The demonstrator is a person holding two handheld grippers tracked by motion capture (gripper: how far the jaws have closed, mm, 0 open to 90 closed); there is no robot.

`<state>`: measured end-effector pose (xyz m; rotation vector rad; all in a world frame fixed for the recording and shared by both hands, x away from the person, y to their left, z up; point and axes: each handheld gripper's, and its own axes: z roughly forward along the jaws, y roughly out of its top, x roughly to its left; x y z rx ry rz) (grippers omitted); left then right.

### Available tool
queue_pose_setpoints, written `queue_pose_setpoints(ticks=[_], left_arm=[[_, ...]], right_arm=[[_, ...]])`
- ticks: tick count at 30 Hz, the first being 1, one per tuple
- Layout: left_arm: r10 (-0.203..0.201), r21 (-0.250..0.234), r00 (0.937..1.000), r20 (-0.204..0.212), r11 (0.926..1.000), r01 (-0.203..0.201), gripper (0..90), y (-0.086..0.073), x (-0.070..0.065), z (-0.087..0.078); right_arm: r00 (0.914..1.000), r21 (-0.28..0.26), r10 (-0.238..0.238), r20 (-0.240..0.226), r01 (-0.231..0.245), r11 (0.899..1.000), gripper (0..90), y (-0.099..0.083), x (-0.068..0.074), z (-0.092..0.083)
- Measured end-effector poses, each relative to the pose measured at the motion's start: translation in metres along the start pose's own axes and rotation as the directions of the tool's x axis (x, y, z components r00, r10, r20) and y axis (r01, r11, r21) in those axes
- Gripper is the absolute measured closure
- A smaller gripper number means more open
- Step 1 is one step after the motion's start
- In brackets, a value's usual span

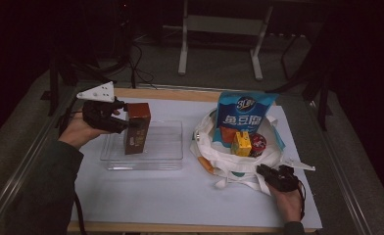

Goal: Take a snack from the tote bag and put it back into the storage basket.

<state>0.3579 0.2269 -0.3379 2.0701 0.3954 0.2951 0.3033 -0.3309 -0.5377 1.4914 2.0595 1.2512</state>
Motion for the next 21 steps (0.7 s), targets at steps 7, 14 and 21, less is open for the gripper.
queue_pose_setpoints(ticks=[7,14,21], left_arm=[[0.010,0.034,0.9998,-0.018,0.9994,-0.009,42.8,-0.005,0.001,-0.001],[0.008,0.068,0.9996,-0.026,0.9976,-0.006,42.9,-0.010,0.002,0.000],[0.010,0.118,0.9997,-0.024,0.9929,-0.008,42.9,-0.015,0.003,0.006]], right_arm=[[1.0000,0.000,0.000,0.001,0.000,1.000,74.9,0.000,0.000,0.000],[1.0000,0.000,0.000,0.001,0.000,1.000,74.9,0.000,0.000,0.000],[1.0000,0.000,-0.001,0.002,0.001,1.000,74.9,0.000,0.000,0.000]])
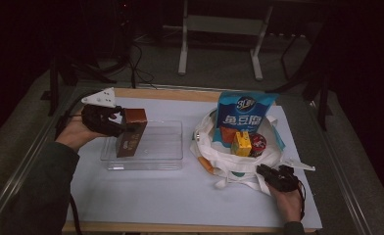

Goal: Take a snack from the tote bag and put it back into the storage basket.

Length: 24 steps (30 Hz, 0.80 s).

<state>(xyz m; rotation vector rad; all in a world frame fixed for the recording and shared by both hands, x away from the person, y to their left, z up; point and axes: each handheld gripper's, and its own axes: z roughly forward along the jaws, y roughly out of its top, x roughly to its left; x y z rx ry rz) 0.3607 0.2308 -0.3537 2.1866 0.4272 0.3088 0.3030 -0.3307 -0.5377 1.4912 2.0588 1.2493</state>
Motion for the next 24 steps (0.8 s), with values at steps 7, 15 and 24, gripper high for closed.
queue_pose_setpoints(ticks=[7,15,24], left_arm=[[0.009,0.078,0.9994,0.033,0.9969,-0.011,42.8,-0.002,-0.001,0.015],[0.049,0.183,0.9956,0.080,0.9811,-0.063,42.5,-0.001,-0.006,0.039],[0.067,0.239,0.9910,0.116,0.9666,-0.093,41.8,0.003,-0.012,0.059]], right_arm=[[1.0000,0.001,0.000,0.001,0.000,1.000,74.9,0.000,0.000,0.000],[1.0000,0.001,0.003,-0.001,-0.003,1.000,74.9,0.000,0.000,0.000],[1.0000,0.002,0.003,-0.001,-0.003,1.000,74.9,0.000,0.000,0.000]])
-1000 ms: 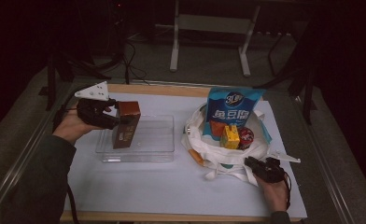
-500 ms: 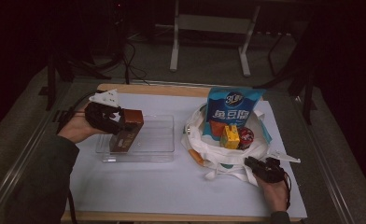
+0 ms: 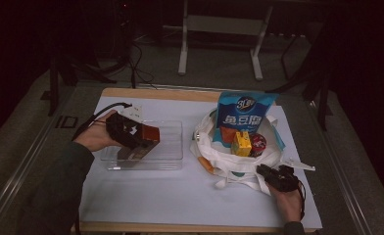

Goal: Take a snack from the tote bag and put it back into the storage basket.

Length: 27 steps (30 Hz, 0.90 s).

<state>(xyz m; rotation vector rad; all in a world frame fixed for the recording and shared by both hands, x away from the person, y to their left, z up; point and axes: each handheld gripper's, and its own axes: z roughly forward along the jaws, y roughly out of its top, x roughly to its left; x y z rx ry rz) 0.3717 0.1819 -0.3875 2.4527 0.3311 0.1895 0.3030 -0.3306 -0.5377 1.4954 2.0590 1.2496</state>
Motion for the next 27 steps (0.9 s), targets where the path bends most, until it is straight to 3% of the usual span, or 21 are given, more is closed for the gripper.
queue_pose_setpoints(ticks=[9,15,27], left_arm=[[-0.035,0.009,0.9993,0.012,0.9993,0.035,39.7,0.010,-0.001,0.018],[-0.028,0.036,0.9996,-0.001,0.9990,0.028,39.3,0.019,-0.003,0.033],[-0.023,0.087,0.9988,0.043,0.9960,0.019,36.8,0.032,-0.011,0.067]], right_arm=[[1.0000,0.000,0.000,-0.001,0.000,1.000,74.9,0.000,0.000,0.000],[1.0000,0.000,0.002,-0.003,-0.002,1.000,74.8,0.000,-0.001,0.000],[1.0000,0.001,0.003,-0.004,-0.003,1.000,74.8,0.000,0.000,0.000]])
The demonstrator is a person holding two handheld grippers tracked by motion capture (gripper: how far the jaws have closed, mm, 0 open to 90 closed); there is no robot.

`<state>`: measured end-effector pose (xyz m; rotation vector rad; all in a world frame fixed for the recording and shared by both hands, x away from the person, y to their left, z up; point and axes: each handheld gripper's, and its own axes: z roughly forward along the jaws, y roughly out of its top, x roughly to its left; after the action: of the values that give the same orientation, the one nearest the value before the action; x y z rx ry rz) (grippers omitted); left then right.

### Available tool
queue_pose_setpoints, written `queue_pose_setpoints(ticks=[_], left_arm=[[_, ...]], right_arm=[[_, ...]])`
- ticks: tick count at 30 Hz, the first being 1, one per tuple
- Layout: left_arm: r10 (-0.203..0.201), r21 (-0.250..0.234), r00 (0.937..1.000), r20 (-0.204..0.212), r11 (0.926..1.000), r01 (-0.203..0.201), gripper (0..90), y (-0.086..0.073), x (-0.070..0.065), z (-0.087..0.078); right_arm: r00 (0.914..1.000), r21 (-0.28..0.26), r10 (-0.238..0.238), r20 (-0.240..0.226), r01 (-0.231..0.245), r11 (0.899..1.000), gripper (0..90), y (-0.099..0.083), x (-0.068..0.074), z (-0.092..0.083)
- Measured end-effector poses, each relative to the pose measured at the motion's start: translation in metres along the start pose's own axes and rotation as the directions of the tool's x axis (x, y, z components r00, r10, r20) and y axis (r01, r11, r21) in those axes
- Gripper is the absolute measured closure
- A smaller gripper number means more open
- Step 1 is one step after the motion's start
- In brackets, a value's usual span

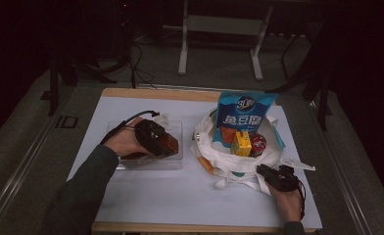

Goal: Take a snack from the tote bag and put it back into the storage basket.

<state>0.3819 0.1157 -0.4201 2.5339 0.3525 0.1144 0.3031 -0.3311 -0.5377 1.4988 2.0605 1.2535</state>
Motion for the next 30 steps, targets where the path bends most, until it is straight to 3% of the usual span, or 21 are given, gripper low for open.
queue_pose_setpoints(ticks=[11,17,21,25,27,30], left_arm=[[0.005,0.064,0.9999,-0.013,0.9980,-0.004,36.1,0.008,-0.004,0.023],[-0.011,0.069,0.9999,0.001,0.9975,0.011,35.0,0.011,-0.004,0.028],[-0.003,0.099,1.0000,-0.002,0.9951,0.003,34.0,0.011,-0.006,0.032],[-0.003,0.090,1.0000,0.000,0.9960,0.003,33.4,0.012,-0.007,0.033],[-0.009,0.057,0.9997,0.023,0.9984,0.008,35.8,0.014,-0.008,0.032],[0.002,0.038,0.9998,0.021,0.9993,-0.003,35.8,0.018,-0.011,0.031]], right_arm=[[1.0000,-0.001,0.000,0.000,0.000,1.000,74.8,0.000,0.000,0.000],[1.0000,-0.001,0.003,-0.001,-0.003,1.000,74.8,0.000,0.000,0.000],[1.0000,-0.001,0.001,-0.001,-0.001,1.000,74.8,0.000,0.000,0.000],[1.0000,0.000,0.003,-0.001,-0.003,1.000,74.8,0.000,0.000,0.000],[1.0000,-0.001,0.002,-0.001,-0.002,1.000,74.8,0.000,0.000,0.000],[1.0000,-0.001,0.002,-0.001,-0.002,1.000,74.8,0.000,0.000,0.000]])
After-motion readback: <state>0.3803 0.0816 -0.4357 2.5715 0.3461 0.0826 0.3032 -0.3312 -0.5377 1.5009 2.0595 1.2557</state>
